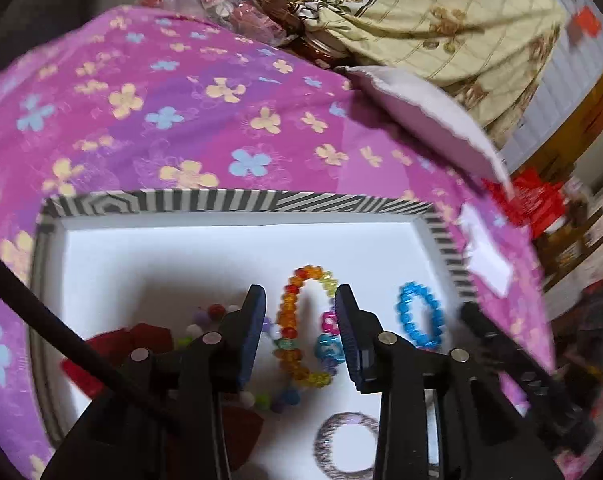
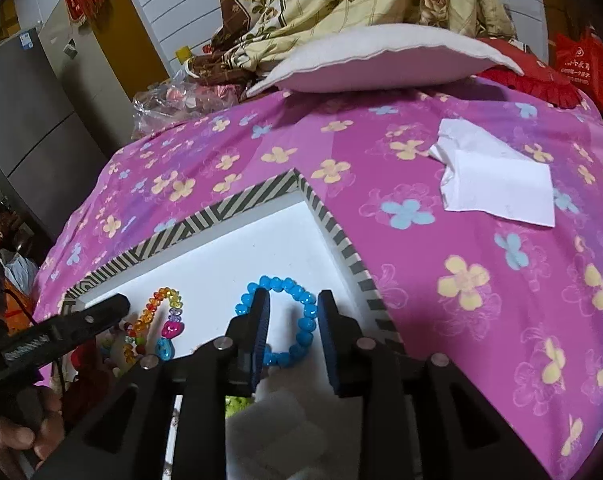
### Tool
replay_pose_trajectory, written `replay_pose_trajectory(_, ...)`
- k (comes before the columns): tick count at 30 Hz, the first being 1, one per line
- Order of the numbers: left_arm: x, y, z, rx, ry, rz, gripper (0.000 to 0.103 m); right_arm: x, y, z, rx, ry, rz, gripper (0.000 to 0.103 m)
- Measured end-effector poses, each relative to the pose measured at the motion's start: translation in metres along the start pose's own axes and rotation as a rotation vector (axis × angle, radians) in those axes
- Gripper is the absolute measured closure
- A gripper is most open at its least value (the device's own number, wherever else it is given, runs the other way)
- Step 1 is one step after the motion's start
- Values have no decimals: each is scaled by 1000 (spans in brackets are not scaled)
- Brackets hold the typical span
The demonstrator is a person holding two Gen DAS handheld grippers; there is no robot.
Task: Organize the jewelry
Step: 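Move both grippers out of the box toward the purple bracelet and black scrunchie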
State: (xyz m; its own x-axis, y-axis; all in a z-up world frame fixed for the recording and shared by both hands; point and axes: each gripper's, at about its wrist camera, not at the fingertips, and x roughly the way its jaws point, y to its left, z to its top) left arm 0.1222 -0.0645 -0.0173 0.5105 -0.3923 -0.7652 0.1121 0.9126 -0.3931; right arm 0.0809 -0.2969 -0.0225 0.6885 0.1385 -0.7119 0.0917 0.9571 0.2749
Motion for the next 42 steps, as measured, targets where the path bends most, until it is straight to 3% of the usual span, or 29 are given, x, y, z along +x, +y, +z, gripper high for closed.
replay_pose_trajectory(5,-6,-22,-9,137,-31,137,85,-12,9,-5,-70,16,-25,76)
replay_pose_trajectory(10,-13,-32,-16,212,-78,220,85,-25,17,-12,-116,12,-56,54)
replay_pose_trajectory(11,-15,-34,-17,221,-85,233,85,-28,18,-14,-116,9,-58,53)
replay_pose_trajectory(15,-19,-35,-18,231,-99,242,85,-38,18,-22,-117,8,-61,52)
replay_pose_trajectory(24,-25,-36,-23,248,-106,252,85,-64,9,-37,-112,-7,-87,35)
replay_pose_trajectory(35,-29,-38,-27,250,-112,253,85,-107,1,-68,-78,-10,-22,35)
replay_pose_trajectory(42,-32,-41,-31,273,-119,255,85,-124,-7,-85,-83,-27,-42,35)
